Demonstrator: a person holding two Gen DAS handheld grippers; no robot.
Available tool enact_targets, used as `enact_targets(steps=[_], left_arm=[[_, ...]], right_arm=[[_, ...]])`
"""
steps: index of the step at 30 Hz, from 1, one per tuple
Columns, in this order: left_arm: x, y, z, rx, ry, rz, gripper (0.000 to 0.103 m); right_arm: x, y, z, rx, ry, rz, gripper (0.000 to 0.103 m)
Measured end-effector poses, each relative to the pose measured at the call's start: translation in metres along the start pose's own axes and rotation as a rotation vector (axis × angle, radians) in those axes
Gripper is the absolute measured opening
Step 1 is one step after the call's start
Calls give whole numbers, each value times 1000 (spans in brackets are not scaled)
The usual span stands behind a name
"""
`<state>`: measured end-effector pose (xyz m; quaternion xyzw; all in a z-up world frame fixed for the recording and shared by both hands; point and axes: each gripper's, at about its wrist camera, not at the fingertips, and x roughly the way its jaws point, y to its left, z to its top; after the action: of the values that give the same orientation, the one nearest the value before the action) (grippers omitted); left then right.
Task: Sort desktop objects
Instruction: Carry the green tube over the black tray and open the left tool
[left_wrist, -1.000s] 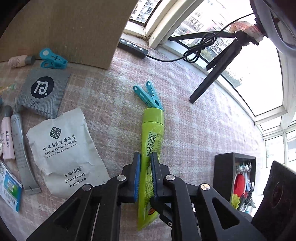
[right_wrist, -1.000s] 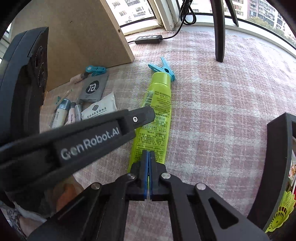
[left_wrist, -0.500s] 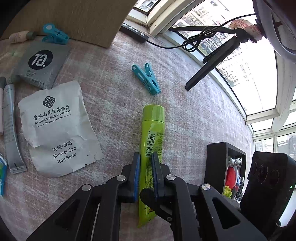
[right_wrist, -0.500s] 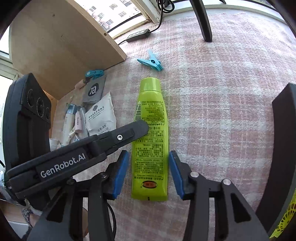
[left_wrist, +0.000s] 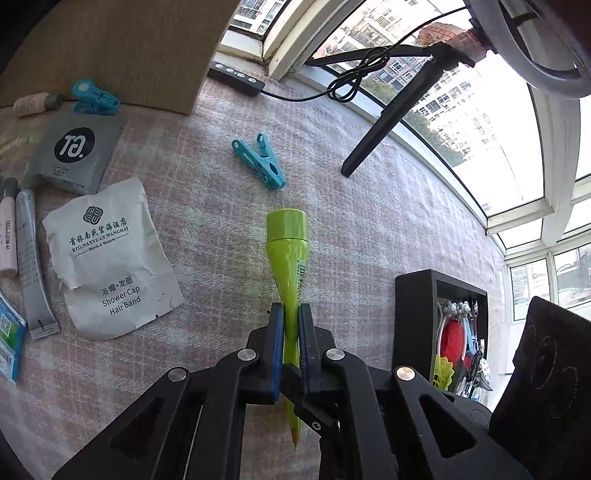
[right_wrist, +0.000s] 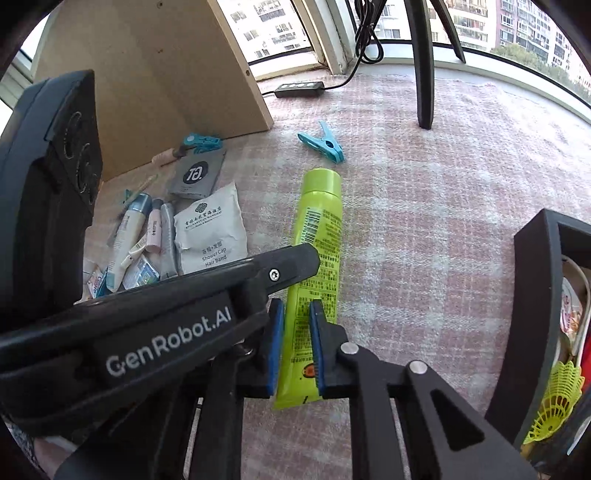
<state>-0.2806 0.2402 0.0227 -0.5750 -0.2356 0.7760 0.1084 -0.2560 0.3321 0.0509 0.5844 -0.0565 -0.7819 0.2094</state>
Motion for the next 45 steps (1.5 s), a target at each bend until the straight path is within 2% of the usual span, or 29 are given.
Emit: enact_targets(steps=[2,6,10,17,28,33,35,36,38,45], left_arm=[[4,-4,0,7,8,18,7],[13,-3,0,-11,40,11,7],[1,-7,1,8,38,12,7],[-11,-37,-4,47,33,-25,7],[-30,-148,-23,229,27,-107,7],[-27,-199,-44,328,70,-134,8],[-26,-220,-56,394,99,-151,8],[-26,-228,-61,418,109,-147,11],[-31,-236,-67,448,86,-116,23],[-41,-220,-69,437,54,-65,24]], right_arm=[[3,-8,0,29,14,-6,21],[5,-14,-6,41,21,-29,24],[-6,-13,-6,37,14,-36,14],[-38,-26,-14,57,-32,-49,13],[-137,-74,-33,141,-145,-107,13],[-171,-103,-54,208,-163,-159,13],[-184,-113,-63,238,-181,-209,13],[-191,-119,-66,250,-190,-236,15],[-201,-129,-74,291,-200,-254,33],[-215,-136,-86,326,-232,-261,34]])
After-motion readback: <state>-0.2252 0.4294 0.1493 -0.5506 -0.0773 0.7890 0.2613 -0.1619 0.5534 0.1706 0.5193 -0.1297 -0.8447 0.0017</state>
